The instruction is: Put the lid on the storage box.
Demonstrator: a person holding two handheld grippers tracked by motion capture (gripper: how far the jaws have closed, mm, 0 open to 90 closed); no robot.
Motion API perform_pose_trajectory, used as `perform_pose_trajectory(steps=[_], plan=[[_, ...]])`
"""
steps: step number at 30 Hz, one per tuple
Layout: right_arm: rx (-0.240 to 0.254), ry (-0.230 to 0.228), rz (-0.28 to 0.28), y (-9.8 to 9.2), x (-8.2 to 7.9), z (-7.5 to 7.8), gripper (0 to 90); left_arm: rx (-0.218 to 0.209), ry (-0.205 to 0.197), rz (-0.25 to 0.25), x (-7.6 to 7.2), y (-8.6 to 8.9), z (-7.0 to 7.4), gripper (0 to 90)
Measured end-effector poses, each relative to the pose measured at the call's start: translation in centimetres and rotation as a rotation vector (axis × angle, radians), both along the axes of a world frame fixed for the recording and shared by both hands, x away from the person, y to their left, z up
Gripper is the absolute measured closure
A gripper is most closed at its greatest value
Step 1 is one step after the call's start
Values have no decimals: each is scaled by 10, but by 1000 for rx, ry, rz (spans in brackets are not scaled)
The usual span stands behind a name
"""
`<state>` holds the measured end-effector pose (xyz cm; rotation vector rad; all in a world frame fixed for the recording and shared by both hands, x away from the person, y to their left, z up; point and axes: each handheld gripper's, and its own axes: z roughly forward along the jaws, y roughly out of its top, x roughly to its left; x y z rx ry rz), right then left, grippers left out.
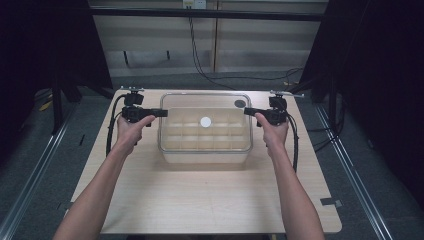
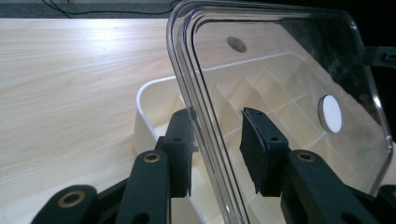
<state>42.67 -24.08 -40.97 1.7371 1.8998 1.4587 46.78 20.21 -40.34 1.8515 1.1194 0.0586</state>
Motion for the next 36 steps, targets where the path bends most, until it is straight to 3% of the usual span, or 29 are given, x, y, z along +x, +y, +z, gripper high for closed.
perform_pose_trajectory(steps=[8,11,25,36], plan=[[-49,38,-6,4,7,-9,622,-8,35,21,6,1,-14,648],[-48,47,-8,4,8,-13,616,-20,46,19,8,1,-17,647],[-50,96,-14,5,14,-22,595,-2,62,19,10,0,-22,634],[-86,111,-23,8,16,-29,574,-7,94,24,14,-1,-30,620]])
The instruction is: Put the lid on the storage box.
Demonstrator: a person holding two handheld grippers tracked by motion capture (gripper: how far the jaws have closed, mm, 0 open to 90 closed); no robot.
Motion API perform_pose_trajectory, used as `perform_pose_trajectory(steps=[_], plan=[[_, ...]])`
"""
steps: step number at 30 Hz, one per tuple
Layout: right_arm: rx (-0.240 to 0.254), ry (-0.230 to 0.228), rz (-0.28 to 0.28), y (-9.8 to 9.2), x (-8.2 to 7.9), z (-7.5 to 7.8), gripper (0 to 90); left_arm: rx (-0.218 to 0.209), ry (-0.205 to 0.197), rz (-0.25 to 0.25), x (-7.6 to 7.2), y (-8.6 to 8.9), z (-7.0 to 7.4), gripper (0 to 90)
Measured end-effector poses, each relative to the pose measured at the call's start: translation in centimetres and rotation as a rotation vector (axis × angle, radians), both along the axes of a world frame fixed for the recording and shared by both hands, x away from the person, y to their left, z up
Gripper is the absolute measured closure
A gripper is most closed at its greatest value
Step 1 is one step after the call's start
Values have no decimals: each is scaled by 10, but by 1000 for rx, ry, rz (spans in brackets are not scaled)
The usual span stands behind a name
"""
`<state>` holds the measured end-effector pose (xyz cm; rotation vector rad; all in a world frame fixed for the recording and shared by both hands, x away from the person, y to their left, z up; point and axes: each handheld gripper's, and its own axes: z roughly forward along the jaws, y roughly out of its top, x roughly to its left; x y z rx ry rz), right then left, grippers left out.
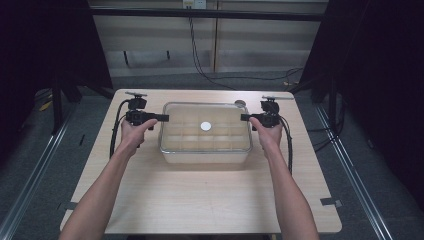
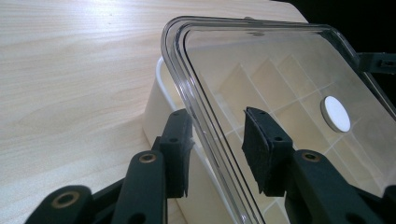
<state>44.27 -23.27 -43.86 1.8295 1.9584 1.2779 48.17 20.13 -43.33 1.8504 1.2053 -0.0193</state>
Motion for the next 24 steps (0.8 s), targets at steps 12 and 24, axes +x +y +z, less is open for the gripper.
perform_pose_trajectory(steps=[12,24], plan=[[7,17,-12,0,1,-7,563,-20,49,-5,3,1,-12,596],[-46,7,7,8,-1,-5,442,36,7,-21,-4,1,-9,523]])
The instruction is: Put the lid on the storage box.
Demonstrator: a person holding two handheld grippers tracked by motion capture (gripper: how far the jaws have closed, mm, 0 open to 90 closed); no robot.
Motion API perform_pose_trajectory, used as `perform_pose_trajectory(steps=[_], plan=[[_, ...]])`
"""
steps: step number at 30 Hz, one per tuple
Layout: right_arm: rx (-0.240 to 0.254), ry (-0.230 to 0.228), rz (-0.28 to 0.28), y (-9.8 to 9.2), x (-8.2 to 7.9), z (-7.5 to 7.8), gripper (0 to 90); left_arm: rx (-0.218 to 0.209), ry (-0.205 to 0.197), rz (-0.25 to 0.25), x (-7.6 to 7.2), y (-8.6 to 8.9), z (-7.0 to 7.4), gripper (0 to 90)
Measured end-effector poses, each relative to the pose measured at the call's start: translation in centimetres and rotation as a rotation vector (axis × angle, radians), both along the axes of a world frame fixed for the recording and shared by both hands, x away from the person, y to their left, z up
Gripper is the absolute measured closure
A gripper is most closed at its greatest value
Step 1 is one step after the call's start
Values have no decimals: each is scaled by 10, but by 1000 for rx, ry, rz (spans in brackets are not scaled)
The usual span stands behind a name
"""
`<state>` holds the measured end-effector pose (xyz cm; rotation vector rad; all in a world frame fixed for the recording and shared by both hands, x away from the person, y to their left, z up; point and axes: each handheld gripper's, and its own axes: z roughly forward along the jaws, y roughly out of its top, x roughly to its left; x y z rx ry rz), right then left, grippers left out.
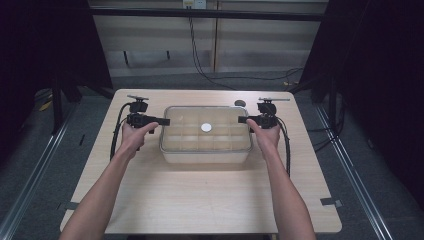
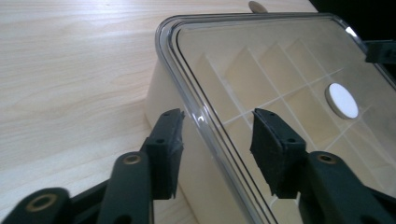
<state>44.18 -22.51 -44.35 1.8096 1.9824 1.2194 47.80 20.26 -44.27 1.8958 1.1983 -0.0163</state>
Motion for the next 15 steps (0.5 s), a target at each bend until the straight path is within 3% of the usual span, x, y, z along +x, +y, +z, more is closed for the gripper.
perform_pose_trajectory(steps=[3,5,7,13,15], plan=[[14,-9,1,-1,-1,2,408,2,-6,13,-2,1,1,486],[30,-23,2,-3,-2,5,388,26,-24,47,-5,4,3,478],[41,-16,8,-6,-4,7,367,13,-25,54,-7,7,4,466],[40,-47,28,-9,-15,17,335,28,-56,28,-21,9,10,383],[23,-56,38,-8,-20,19,335,68,-87,12,-26,8,11,382]])
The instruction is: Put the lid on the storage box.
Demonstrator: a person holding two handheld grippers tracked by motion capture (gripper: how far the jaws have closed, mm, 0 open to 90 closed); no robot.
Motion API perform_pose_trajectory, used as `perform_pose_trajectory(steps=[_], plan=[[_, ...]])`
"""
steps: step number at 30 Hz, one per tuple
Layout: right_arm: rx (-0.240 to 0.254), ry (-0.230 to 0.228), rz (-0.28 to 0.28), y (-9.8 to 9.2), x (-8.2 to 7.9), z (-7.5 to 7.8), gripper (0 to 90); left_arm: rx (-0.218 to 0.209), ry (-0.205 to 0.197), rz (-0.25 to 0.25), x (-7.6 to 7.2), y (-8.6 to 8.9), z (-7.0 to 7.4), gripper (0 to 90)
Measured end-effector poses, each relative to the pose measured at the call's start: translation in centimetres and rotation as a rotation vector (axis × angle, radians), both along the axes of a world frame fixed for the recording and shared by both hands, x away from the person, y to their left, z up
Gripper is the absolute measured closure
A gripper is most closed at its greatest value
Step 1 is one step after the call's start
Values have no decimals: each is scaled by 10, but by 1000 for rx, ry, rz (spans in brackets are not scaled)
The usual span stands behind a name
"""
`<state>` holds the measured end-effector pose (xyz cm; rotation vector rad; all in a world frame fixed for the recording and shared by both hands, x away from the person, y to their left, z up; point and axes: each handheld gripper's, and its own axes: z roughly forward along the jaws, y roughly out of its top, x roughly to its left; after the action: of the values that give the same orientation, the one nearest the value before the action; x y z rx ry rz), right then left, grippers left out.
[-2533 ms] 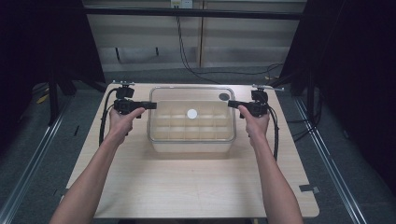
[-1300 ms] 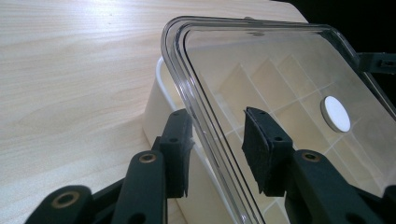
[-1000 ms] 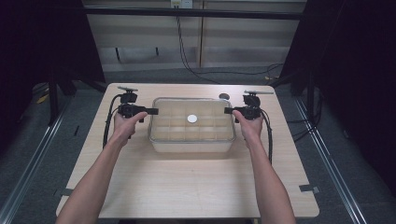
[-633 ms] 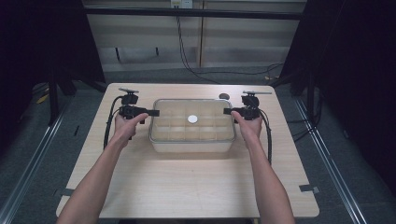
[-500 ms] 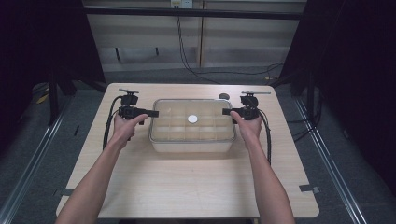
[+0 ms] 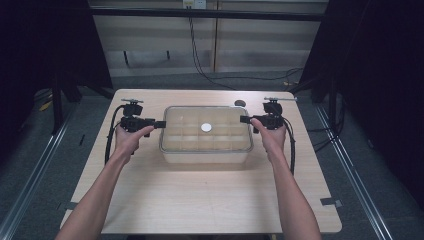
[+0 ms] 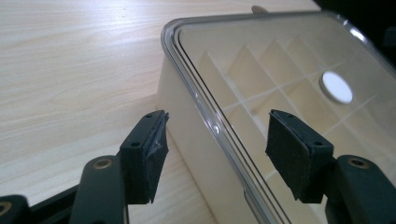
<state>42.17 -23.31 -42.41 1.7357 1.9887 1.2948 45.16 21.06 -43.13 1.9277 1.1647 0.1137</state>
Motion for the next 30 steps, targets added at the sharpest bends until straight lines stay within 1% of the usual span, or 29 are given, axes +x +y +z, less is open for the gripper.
perform_pose_trajectory(steps=[2,4,5,6,8,9,10,12,13,14,15,16,17,18,19,20,21,22,23,24,25,26,27,28,29,30], plan=[[-16,-8,8,1,-5,2,336,-8,-5,-10,-4,0,1,365],[-25,-21,17,1,-10,5,348,-7,-14,-18,-9,2,2,353],[-35,-37,33,1,-15,7,352,-14,-15,-15,-12,2,3,352],[-35,-37,33,1,-15,7,352,-14,-15,-15,-12,2,3,342],[-37,-47,46,1,-20,9,353,-14,-32,-22,-15,4,5,327],[-34,-51,49,1,-24,10,353,-14,-37,-31,-18,5,7,334],[-34,-51,49,1,-24,10,353,-14,-37,-31,-18,5,7,332],[-15,-64,55,1,-29,12,353,-17,-49,-36,-23,6,10,335],[-10,-76,69,2,-35,13,353,-24,-59,-44,-28,8,13,355],[-10,-76,69,2,-35,13,353,-24,-59,-44,-28,8,13,355],[-11,-82,78,2,-41,15,353,-31,-65,-47,-31,8,13,362],[-11,-82,78,2,-41,15,353,-22,-70,-51,-33,9,13,362],[7,-95,79,0,-46,16,353,-24,-73,-51,-39,11,12,364],[7,-95,79,0,-46,16,353,-24,-73,-51,-39,11,12,367],[29,-103,76,-3,-52,16,353,-18,-88,-52,-44,13,11,384],[29,-103,76,-3,-52,16,353,-18,-88,-52,-44,13,11,393],[76,-115,72,-8,-58,15,355,-17,-91,-59,-50,16,10,393],[76,-115,72,-8,-58,15,355,-17,-91,-59,-50,16,10,393],[64,-117,72,-10,-64,16,361,-14,-96,-60,-52,16,10,393],[64,-117,72,-10,-64,16,361,-12,-103,-63,-56,17,10,393],[72,-131,76,-14,-71,16,367,-24,-107,-65,-62,20,11,384],[72,-131,76,-14,-71,16,367,-24,-107,-65,-62,20,11,382],[67,-142,77,-16,-79,17,374,-19,-119,-47,-69,20,13,383],[67,-142,77,-16,-79,17,374,-19,-119,-47,-69,20,13,382],[60,-150,80,-17,-86,19,378,-8,-120,-48,-71,21,14,381],[60,-150,80,-17,-86,19,378,-20,-116,-61,-74,23,15,381]])
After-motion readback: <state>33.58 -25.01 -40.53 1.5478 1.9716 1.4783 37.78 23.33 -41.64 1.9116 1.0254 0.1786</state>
